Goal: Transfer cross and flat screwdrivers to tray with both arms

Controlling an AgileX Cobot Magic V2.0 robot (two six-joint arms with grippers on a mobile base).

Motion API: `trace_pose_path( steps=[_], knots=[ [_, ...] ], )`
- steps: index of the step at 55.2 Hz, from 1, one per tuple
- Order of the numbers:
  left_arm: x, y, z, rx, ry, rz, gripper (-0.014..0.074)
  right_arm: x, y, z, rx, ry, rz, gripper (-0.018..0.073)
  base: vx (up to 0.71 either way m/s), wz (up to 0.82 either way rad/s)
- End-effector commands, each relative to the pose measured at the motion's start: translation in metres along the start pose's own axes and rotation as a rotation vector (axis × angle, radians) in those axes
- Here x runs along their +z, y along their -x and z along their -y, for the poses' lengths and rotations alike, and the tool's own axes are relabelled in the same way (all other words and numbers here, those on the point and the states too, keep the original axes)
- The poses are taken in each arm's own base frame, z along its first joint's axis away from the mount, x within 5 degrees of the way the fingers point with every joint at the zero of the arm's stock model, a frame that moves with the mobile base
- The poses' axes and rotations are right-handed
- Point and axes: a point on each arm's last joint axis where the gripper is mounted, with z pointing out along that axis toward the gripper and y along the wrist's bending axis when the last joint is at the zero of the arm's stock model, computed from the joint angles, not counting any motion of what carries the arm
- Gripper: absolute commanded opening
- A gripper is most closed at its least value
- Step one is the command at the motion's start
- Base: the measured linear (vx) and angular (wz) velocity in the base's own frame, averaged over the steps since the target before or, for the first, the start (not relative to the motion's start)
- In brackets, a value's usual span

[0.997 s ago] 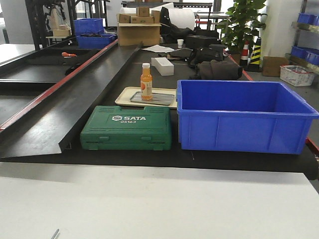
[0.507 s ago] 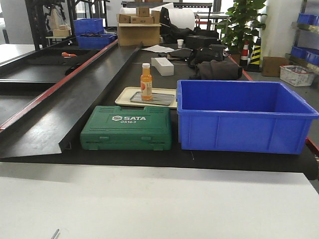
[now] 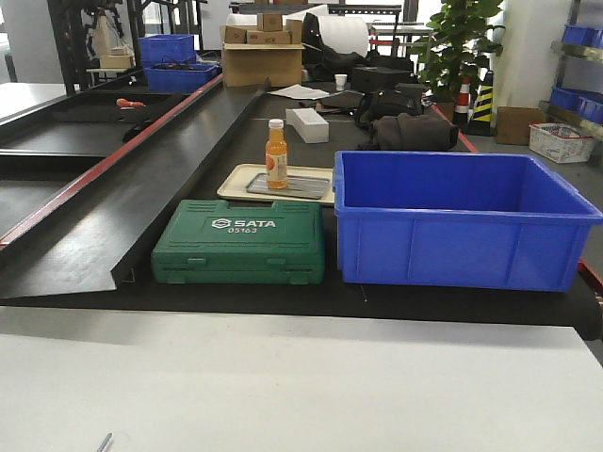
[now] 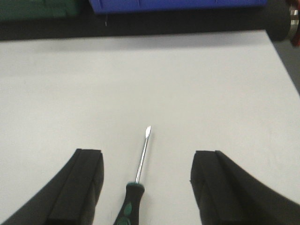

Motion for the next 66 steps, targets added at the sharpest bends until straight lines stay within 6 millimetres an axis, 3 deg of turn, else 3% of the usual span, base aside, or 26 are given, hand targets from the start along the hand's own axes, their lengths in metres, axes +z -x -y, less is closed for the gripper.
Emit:
trace_pose_path(
  steps=[1,8,15,25,32,39,48,66],
  knots=[
    [0.017,0.026,0.002,0.007,0.005,-0.036,0.0494,0.000,0.026,-0.003,0.007,-0.005,-0.047,0.0491,0.00,0.00],
    [0.061,0.032,0.003,0.017,0.014,-0.280,0.0507,0.005,0.045,-0.005,0.001,-0.016,-0.155,0.0491,0.00,0.00],
    [0.106,0.030,0.003,0.108,-0.002,-0.521,0.0507,0.011,0.056,-0.006,-0.006,-0.016,-0.125,0.0491,0.00,0.00],
    [0.169,0.016,0.002,0.183,-0.041,-0.781,0.0507,0.012,0.059,-0.006,-0.006,-0.012,-0.083,0.0491,0.00,0.00],
    [0.202,0.003,0.000,0.181,-0.051,-0.906,0.0507,0.012,0.058,-0.006,-0.006,-0.012,-0.090,0.0491,0.00,0.00],
    [0.221,-0.013,-0.002,0.176,-0.053,-0.979,0.0507,0.012,0.058,-0.006,-0.012,-0.015,-0.094,0.0491,0.00,0.00],
    [0.234,-0.020,-0.004,0.182,-0.046,-0.932,0.0507,0.012,0.058,-0.006,-0.012,-0.016,-0.095,0.0491,0.00,0.00],
    [0.242,-0.029,-0.005,0.182,-0.044,-0.938,0.0507,0.011,0.055,-0.006,-0.012,-0.019,-0.126,0.0491,0.00,0.00]
  ],
)
